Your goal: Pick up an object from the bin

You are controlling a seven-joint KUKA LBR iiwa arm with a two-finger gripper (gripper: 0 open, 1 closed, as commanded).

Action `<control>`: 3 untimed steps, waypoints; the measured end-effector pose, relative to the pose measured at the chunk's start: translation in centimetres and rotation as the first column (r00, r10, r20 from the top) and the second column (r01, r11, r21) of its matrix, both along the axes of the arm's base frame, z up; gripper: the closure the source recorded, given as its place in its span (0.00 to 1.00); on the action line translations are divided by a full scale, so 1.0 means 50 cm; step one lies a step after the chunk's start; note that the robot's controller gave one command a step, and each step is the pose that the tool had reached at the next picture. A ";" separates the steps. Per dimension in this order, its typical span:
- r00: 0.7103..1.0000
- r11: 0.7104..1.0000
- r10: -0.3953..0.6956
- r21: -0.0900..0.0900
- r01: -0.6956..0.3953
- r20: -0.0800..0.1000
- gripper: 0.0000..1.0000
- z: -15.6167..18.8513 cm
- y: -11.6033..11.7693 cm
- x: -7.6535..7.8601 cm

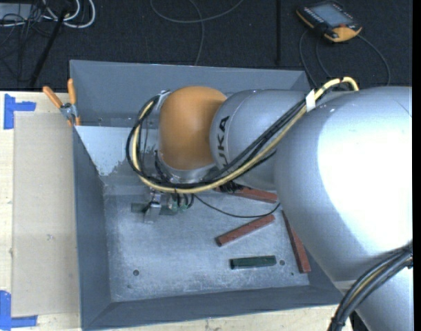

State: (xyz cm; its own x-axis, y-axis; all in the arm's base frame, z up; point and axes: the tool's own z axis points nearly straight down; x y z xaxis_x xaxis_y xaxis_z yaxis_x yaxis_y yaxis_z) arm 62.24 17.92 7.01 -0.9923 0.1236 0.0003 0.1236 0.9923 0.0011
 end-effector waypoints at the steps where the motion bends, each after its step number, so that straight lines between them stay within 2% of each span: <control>1: 1.000 1.000 -0.001 0.000 0.001 0.000 1.00 0.000 0.000 0.000; 3: 1.000 1.000 -0.002 -0.002 0.002 -0.006 1.00 0.019 -0.002 -0.004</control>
Offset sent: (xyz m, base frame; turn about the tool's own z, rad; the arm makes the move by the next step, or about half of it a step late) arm 0.0001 -0.0001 0.0180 0.0000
